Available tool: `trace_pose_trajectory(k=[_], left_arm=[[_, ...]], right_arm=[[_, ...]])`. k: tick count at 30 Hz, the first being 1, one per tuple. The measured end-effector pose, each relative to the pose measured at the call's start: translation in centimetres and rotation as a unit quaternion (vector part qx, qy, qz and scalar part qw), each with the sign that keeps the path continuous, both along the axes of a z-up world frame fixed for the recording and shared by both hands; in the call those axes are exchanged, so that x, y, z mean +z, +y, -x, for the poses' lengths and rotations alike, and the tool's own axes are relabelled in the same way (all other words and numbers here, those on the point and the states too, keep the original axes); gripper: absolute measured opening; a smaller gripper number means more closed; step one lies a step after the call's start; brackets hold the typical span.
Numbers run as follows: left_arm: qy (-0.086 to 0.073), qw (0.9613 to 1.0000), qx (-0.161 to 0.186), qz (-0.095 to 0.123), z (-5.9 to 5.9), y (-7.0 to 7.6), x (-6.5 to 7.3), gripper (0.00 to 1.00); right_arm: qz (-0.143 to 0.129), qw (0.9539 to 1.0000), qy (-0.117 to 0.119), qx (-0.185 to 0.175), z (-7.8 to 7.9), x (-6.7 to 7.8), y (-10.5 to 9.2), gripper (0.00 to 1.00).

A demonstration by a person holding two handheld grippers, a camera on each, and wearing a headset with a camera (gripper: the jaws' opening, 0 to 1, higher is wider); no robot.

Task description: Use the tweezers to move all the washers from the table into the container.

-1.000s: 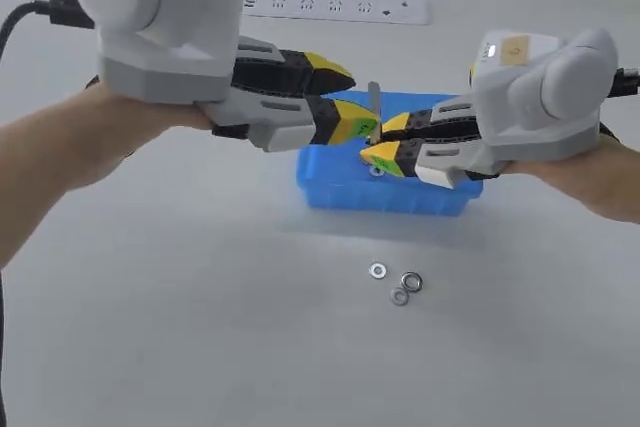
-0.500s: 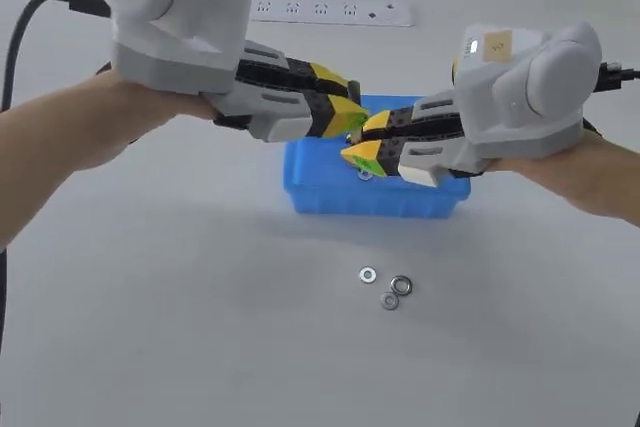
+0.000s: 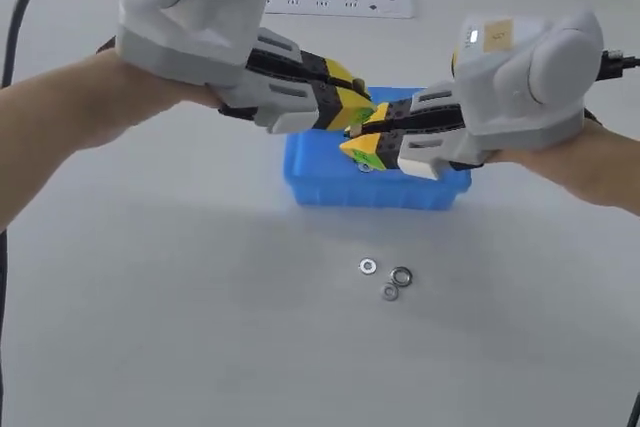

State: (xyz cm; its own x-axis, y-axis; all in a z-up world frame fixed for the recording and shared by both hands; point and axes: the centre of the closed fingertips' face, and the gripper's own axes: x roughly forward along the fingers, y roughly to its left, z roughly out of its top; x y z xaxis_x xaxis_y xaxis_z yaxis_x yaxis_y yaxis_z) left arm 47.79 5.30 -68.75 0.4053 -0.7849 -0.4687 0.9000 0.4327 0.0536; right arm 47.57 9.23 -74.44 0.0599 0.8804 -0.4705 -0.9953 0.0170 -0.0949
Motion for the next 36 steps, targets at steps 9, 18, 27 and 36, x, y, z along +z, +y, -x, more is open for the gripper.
trace_pose_trajectory(k=[9,18,27,36], left_arm=[[-0.023,0.9996,-0.006,-0.014,0.0,0.0,0.8,0.06],[-0.036,0.9993,0.002,-0.009,-0.6,0.3,1.4,0.06],[-0.043,0.9989,0.008,-0.014,-0.3,0.6,2.2,0.06],[-0.056,0.9981,0.018,-0.018,0.1,1.5,3.6,0.06]], right_arm=[[-0.004,0.9999,-0.001,0.011,0.4,0.9,0.5,0.10],[0.007,0.9999,-0.010,-0.004,0.2,1.1,-0.1,0.18],[0.017,0.9992,-0.021,-0.028,-0.1,1.5,-0.8,0.25],[-0.009,0.9976,-0.003,-0.069,0.1,3.1,-1.8,0.38]])
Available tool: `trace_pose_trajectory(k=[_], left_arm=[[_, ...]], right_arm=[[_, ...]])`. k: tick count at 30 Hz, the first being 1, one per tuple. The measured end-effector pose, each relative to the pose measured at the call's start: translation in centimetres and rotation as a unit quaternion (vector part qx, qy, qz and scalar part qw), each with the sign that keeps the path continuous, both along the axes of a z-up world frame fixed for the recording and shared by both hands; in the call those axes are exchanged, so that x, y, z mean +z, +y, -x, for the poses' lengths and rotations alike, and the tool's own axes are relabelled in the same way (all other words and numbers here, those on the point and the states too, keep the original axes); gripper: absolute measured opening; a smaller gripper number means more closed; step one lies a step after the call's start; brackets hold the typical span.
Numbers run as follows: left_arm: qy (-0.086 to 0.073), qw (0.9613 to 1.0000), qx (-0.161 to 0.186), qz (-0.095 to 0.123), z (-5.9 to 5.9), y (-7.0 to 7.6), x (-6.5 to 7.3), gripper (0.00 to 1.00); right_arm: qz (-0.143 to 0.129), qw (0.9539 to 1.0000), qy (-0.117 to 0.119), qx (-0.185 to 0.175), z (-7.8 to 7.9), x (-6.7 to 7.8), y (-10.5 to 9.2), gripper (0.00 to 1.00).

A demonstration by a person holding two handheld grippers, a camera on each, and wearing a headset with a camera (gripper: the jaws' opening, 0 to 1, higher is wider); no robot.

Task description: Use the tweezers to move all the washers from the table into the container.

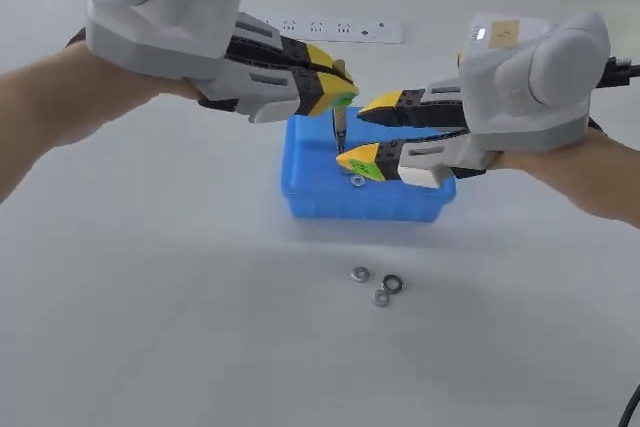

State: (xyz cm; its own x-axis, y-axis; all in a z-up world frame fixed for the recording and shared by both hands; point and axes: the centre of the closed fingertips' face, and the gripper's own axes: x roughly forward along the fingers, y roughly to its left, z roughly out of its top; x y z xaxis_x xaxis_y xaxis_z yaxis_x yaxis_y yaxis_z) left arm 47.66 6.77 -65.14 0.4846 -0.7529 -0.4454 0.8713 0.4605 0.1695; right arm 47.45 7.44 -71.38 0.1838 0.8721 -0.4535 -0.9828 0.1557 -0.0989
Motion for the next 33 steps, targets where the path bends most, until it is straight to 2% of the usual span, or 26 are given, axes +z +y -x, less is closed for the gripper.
trace_pose_trajectory(k=[2,5,6,9,12,17,21,25,27,33], left_arm=[[0.000,1.0000,0.000,0.003,0.3,0.1,0.4,0.06],[-0.004,1.0000,-0.002,0.004,1.0,0.0,1.2,0.06],[-0.004,1.0000,-0.002,0.004,1.1,0.0,1.3,0.06],[-0.003,1.0000,-0.003,0.006,1.5,0.0,1.3,0.06],[-0.003,0.9999,-0.003,0.010,2.0,-0.1,1.7,0.06],[-0.005,0.9999,-0.007,0.010,3.0,-0.2,2.3,0.06],[-0.002,0.9999,-0.010,0.011,4.5,-0.5,2.6,0.06],[0.004,0.9998,-0.013,0.011,5.9,-0.9,2.1,0.06],[0.012,0.9997,-0.016,0.012,6.7,-1.3,1.6,0.06],[0.019,0.9995,-0.011,0.022,8.2,-2.0,1.3,0.06]], right_arm=[[-0.002,1.0000,0.005,-0.003,0.4,0.2,-0.3,0.44],[-0.002,0.9998,0.016,0.009,1.7,0.2,-0.7,0.59],[0.000,0.9998,0.015,0.013,2.0,0.2,-0.8,0.60],[0.007,0.9998,0.014,0.014,2.9,0.1,-1.2,0.62],[-0.004,0.9998,0.019,0.007,3.8,0.5,-1.5,0.66],[-0.008,0.9998,0.017,0.004,5.1,0.9,-2.0,0.69],[-0.008,0.9998,0.019,0.001,6.3,1.0,-2.8,0.73],[-0.002,0.9995,0.031,-0.006,7.5,0.4,-4.0,0.76],[0.000,0.9992,0.040,-0.010,8.2,0.1,-4.6,0.78],[-0.004,0.9984,0.052,-0.021,9.5,-0.1,-5.6,0.84]])
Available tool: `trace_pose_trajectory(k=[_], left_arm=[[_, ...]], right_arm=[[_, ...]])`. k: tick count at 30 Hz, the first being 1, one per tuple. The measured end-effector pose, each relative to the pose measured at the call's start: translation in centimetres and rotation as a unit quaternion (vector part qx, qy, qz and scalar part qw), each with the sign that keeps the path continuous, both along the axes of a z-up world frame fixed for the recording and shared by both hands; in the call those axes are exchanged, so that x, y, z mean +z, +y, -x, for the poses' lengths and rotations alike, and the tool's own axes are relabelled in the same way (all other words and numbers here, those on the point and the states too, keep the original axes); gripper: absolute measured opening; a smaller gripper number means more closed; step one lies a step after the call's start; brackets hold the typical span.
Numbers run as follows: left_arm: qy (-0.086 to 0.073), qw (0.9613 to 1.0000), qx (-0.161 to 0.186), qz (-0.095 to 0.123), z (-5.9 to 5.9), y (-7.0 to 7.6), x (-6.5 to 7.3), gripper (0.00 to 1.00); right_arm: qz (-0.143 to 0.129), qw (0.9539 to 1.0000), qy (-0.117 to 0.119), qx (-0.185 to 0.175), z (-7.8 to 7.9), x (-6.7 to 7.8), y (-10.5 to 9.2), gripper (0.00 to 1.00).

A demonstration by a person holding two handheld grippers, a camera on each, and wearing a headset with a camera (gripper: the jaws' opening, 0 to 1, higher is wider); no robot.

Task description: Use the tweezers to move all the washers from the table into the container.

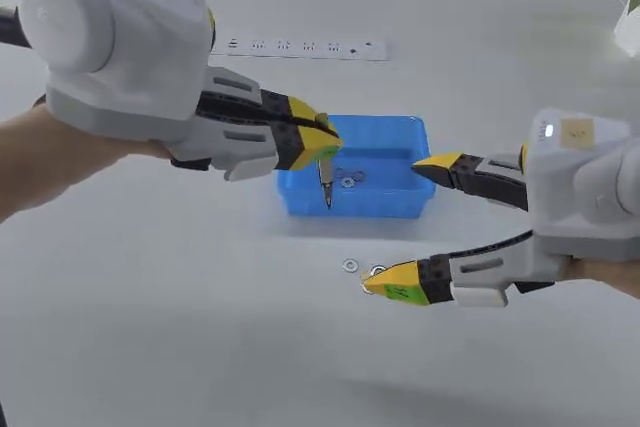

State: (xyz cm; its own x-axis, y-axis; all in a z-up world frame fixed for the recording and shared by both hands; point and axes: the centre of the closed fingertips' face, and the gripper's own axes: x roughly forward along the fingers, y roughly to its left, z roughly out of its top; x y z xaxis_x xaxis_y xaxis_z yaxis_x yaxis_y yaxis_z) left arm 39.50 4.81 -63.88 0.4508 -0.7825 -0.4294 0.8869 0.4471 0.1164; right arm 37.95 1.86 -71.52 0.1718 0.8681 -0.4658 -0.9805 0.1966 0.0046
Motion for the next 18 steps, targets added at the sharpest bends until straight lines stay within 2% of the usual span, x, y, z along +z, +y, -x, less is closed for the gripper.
trace_pose_trajectory(k=[7,14,16,18], left_arm=[[0.003,0.9999,-0.002,0.010,1.3,-1.3,-0.4,0.06],[0.007,0.9999,-0.012,0.009,2.6,-2.5,-1.9,0.06],[0.016,0.9997,-0.012,0.015,2.9,-2.6,-2.4,0.06],[0.019,0.9997,-0.013,0.011,3.1,-2.7,-3.0,0.06]], right_arm=[[0.010,0.9999,0.009,0.000,1.7,-1.0,-0.6,0.88],[0.022,0.9995,0.021,-0.001,2.7,-2.3,-1.7,0.88],[0.026,0.9993,0.025,-0.003,2.9,-2.7,-2.1,0.88],[0.029,0.9992,0.026,-0.004,3.0,-2.9,-2.4,0.87]])
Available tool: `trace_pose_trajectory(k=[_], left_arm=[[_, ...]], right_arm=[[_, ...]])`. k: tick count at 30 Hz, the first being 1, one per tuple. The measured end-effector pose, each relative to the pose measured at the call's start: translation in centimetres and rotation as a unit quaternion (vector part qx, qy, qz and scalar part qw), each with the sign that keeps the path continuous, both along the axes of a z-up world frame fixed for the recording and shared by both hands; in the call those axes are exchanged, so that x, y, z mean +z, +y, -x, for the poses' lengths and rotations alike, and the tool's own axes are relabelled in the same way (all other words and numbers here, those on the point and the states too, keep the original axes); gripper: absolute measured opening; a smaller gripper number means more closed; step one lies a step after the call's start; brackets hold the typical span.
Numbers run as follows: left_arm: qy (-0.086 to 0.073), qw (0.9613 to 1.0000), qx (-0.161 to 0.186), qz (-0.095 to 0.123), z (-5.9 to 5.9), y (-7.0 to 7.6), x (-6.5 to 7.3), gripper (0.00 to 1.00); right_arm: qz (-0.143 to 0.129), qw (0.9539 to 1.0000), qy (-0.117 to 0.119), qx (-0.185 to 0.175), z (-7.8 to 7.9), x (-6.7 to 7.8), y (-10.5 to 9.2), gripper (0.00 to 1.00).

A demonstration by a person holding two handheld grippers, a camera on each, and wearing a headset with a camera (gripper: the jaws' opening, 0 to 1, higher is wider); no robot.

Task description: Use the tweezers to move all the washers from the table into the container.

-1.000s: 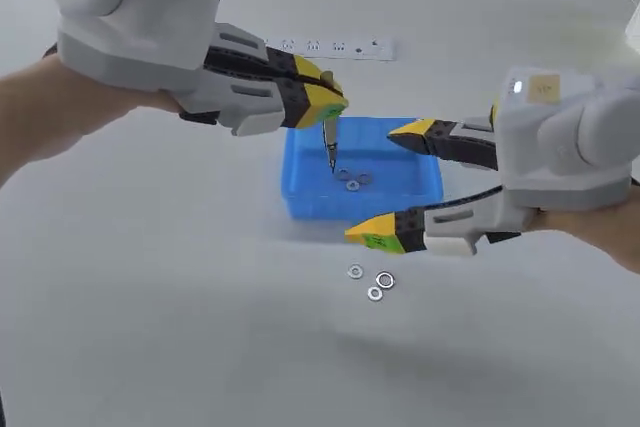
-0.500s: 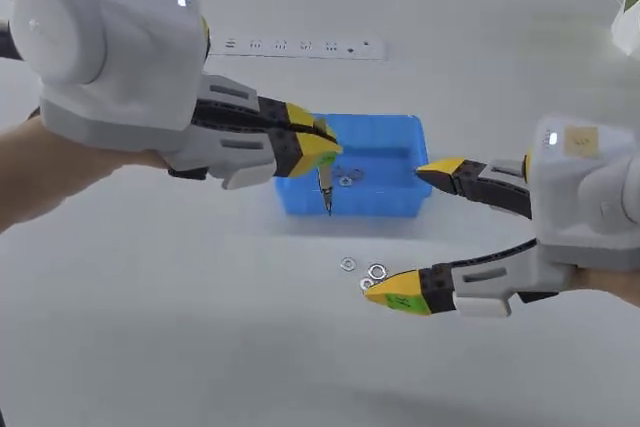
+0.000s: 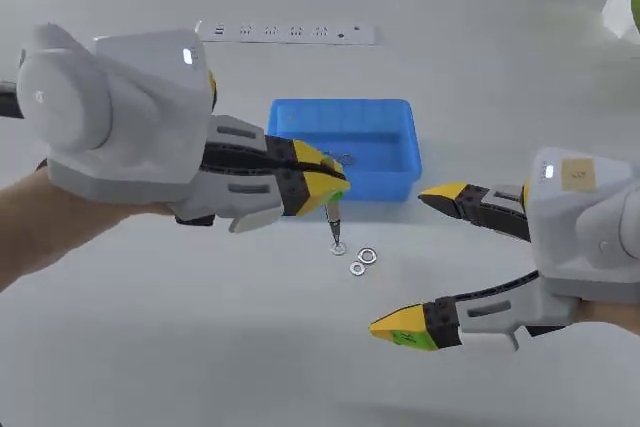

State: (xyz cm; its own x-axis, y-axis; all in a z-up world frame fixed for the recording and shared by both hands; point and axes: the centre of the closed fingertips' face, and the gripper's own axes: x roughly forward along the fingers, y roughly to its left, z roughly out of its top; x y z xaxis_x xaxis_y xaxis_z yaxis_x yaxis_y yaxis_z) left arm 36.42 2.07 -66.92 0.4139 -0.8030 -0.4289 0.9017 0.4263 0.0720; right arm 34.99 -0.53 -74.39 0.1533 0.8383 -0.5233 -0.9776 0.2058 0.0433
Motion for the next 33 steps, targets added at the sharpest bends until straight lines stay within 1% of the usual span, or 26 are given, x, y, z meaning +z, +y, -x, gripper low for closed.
trace_pose_trajectory(k=[2,5,9,13,14,16,20,24,27,31,33], left_arm=[[0.002,1.0000,0.001,0.003,0.0,-0.1,-0.3,0.06],[0.014,0.9998,-0.001,0.013,0.1,-0.6,-0.7,0.06],[0.018,0.9997,-0.002,0.014,-0.3,-1.1,-1.6,0.06],[0.021,0.9997,0.001,0.015,-0.6,-1.2,-2.1,0.06],[0.024,0.9996,0.000,0.016,-0.6,-1.3,-2.3,0.06],[0.023,0.9996,-0.001,0.015,-0.6,-1.4,-2.5,0.06],[0.029,0.9995,-0.006,0.009,-0.5,-1.5,-3.0,0.06],[0.023,0.9996,-0.009,0.011,-0.5,-1.6,-2.8,0.06],[0.018,0.9997,-0.011,0.009,-0.7,-1.7,-2.8,0.06],[0.020,0.9997,-0.015,0.005,-0.7,-1.9,-3.2,0.06],[0.018,0.9997,-0.017,0.001,-0.7,-2.0,-3.4,0.06]], right_arm=[[-0.002,1.0000,0.008,-0.005,0.1,-0.2,-0.3,0.87],[0.000,0.9999,0.013,-0.007,0.2,-0.6,-0.6,0.86],[0.007,0.9998,0.020,-0.003,0.4,-1.1,-1.0,0.85],[0.006,0.9997,0.021,-0.006,0.1,-1.2,-1.4,0.85],[0.006,0.9997,0.021,-0.007,0.1,-1.3,-1.5,0.85],[0.007,0.9997,0.022,-0.009,-0.1,-1.4,-1.7,0.85],[0.007,0.9996,0.025,-0.011,-0.1,-1.6,-1.8,0.84],[0.007,0.9996,0.027,-0.009,0.0,-1.7,-1.7,0.83],[0.005,0.9995,0.029,-0.008,0.0,-1.7,-1.6,0.83],[0.005,0.9995,0.031,-0.007,0.1,-1.7,-1.6,0.83],[0.000,0.9993,0.036,-0.012,0.1,-1.6,-1.7,0.83]])
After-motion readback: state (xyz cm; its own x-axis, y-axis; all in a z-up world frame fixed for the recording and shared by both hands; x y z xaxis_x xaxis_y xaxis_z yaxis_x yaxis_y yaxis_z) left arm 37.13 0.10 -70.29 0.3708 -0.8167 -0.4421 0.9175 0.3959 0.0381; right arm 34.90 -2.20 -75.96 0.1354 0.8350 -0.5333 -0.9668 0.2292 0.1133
